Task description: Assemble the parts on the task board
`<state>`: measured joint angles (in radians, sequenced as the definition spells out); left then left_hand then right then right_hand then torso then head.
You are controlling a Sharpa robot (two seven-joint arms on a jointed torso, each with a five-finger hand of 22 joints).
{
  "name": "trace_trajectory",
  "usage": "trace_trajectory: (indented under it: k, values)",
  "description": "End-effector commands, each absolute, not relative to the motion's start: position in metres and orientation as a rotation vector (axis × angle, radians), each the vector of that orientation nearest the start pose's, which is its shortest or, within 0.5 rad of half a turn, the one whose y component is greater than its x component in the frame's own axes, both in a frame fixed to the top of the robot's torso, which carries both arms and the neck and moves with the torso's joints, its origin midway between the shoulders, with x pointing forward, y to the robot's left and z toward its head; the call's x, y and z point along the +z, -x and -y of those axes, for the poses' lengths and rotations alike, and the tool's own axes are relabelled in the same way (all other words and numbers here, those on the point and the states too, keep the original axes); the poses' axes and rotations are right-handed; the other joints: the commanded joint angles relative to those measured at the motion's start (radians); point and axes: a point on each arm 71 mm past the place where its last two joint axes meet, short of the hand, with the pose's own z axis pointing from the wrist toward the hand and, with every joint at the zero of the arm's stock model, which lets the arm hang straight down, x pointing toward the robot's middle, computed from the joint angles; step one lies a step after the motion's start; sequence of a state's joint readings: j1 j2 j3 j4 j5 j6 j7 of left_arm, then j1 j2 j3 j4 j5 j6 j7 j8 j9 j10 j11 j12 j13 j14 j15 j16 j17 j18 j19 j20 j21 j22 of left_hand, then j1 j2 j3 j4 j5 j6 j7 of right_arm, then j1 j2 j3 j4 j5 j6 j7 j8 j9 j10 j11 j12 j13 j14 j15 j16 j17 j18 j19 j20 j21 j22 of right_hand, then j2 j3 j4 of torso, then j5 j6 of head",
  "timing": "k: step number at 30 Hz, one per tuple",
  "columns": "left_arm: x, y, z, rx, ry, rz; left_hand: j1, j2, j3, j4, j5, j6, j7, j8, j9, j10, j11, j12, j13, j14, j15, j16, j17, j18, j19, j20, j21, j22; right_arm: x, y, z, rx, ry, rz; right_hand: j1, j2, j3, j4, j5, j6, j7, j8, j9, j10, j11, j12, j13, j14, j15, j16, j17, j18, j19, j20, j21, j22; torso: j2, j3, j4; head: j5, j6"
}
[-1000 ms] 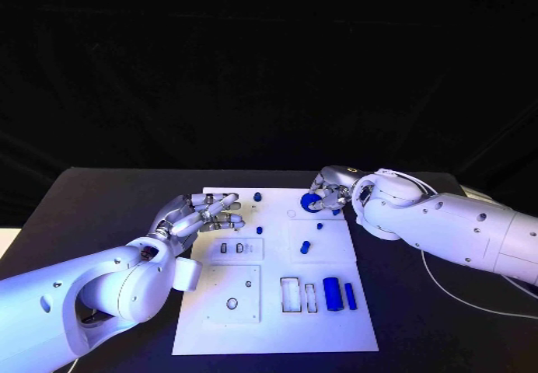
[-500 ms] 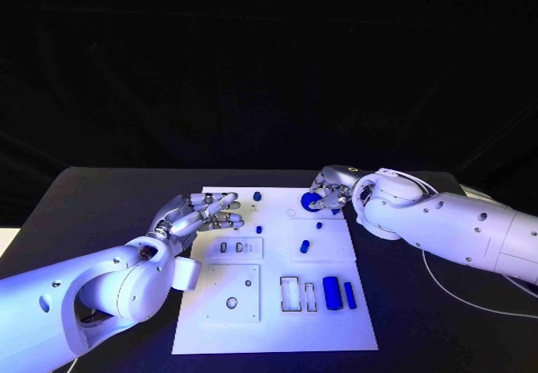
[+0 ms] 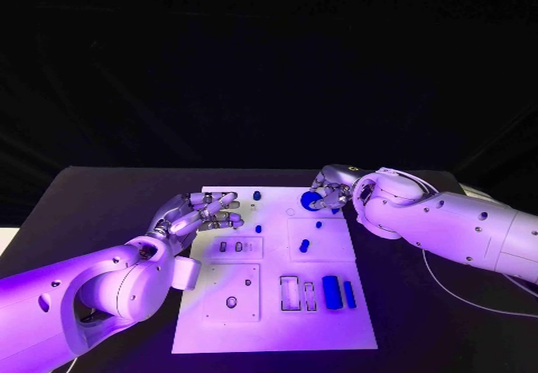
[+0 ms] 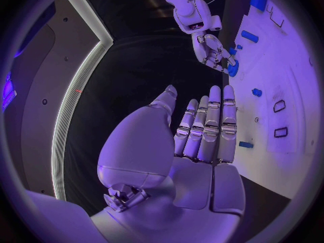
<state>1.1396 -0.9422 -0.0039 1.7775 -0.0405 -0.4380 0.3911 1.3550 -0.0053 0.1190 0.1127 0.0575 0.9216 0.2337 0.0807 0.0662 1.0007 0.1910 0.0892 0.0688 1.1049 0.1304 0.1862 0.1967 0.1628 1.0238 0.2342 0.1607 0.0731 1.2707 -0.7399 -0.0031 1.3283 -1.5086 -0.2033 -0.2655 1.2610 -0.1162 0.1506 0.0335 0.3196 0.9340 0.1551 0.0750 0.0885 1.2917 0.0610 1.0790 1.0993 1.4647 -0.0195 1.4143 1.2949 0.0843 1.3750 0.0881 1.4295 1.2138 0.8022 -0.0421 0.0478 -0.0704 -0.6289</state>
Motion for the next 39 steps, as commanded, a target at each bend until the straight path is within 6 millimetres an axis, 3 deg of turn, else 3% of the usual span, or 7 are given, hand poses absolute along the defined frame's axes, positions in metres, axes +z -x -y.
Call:
trace_trajectory:
  k: [1, 9, 15, 19, 29, 39]
  values:
    - [-0.170, -0.435, -0.188, -1.601, 1.105, -1.440, -0.001, 0.007, 0.000, -0.007, -0.001, -0.006, 0.017, -0.005, -0.001, -0.007, 0.000, -0.003, -0.001, -0.007, 0.002, -0.007, 0.001, 0.018, 0.002, 0.003, -0.004, -0.002, -0.158, -0.540, 0.216, 0.362, 0.090, -1.705, 0.003, -0.007, 0.003, 0.007, 0.005, -0.005, -0.003, -0.004, 0.000, -0.004, 0.000, -0.001, 0.002, 0.054, 0.005, 0.003, 0.001, -0.009, 0.000, 0.004, 0.002, 0.000, 0.000, -0.0004, -0.0001, 0.000, -0.001]
    - [-0.170, -0.435, -0.188, -1.600, 1.105, -1.441, -0.001, 0.007, 0.000, -0.007, -0.001, -0.006, 0.017, -0.005, -0.001, -0.007, 0.000, -0.003, -0.001, -0.007, 0.002, -0.007, 0.001, 0.018, 0.002, 0.003, -0.004, -0.002, -0.159, -0.540, 0.215, 0.365, 0.091, -1.716, 0.017, 0.013, 0.028, 0.014, 0.007, 0.047, -0.015, 0.031, 0.014, 0.007, -0.010, 0.007, 0.016, 0.055, -0.003, 0.003, 0.003, -0.010, 0.002, -0.001, 0.004, 0.003, 0.000, -0.0005, 0.0000, -0.002, -0.003]
    - [-0.170, -0.435, -0.188, -1.600, 1.105, -1.441, -0.003, 0.008, -0.001, -0.008, -0.001, -0.006, 0.017, -0.006, -0.001, -0.007, 0.000, -0.003, -0.001, -0.007, 0.002, -0.007, 0.003, 0.018, 0.002, 0.003, -0.006, -0.002, -0.155, -0.539, 0.213, 0.386, 0.090, -1.660, 0.051, 0.051, 0.093, 0.001, -0.089, 0.110, -0.033, 0.060, 0.026, 0.025, -0.027, 0.025, 0.038, 0.056, -0.018, 0.004, 0.007, -0.010, 0.004, -0.014, 0.006, 0.007, 0.000, -0.0009, -0.0008, -0.003, -0.004]
    - [-0.170, -0.435, -0.188, -1.600, 1.105, -1.440, -0.003, 0.008, -0.001, -0.008, -0.001, -0.006, 0.017, -0.006, -0.001, -0.007, 0.000, -0.003, -0.001, -0.007, 0.002, -0.008, 0.003, 0.018, 0.002, 0.003, -0.006, -0.002, -0.152, -0.538, 0.210, 0.402, 0.105, -1.608, 0.077, 0.067, 0.136, -0.018, -0.124, 0.141, -0.043, 0.070, 0.031, 0.039, -0.036, 0.041, 0.055, 0.057, -0.025, 0.006, 0.012, -0.011, 0.007, -0.021, 0.008, 0.012, 0.000, -0.0009, 0.0003, -0.003, -0.004]
    - [-0.171, -0.437, -0.193, -1.591, 1.125, -1.428, -0.003, 0.008, -0.001, -0.008, -0.001, -0.006, 0.017, -0.006, -0.001, -0.007, 0.000, -0.003, -0.001, -0.007, 0.002, -0.008, 0.003, 0.018, 0.002, 0.003, -0.006, -0.002, -0.144, -0.527, 0.189, 0.484, 0.134, -1.533, 0.055, 0.058, 0.161, -0.014, -0.131, 0.154, -0.047, 0.068, 0.033, 0.027, -0.038, 0.006, 0.030, 0.056, -0.028, 0.002, 0.007, -0.011, 0.007, -0.025, 0.008, 0.010, -0.001, -0.0020, 0.0021, -0.002, 0.000]
    - [-0.171, -0.438, -0.200, -1.577, 1.133, -1.414, -0.004, 0.009, -0.001, -0.008, -0.001, -0.006, 0.017, -0.006, -0.001, -0.007, -0.001, -0.003, -0.001, -0.007, 0.002, -0.008, 0.004, 0.018, 0.003, 0.003, -0.006, -0.002, -0.138, -0.515, 0.147, 0.576, 0.185, -1.499, 0.045, 0.054, 0.166, -0.010, -0.133, 0.155, -0.047, 0.066, 0.032, 0.027, -0.039, 0.003, 0.028, 0.056, -0.029, 0.001, 0.006, -0.011, 0.007, -0.026, 0.008, 0.009, 0.000, -0.0023, 0.0021, 0.005, 0.004]
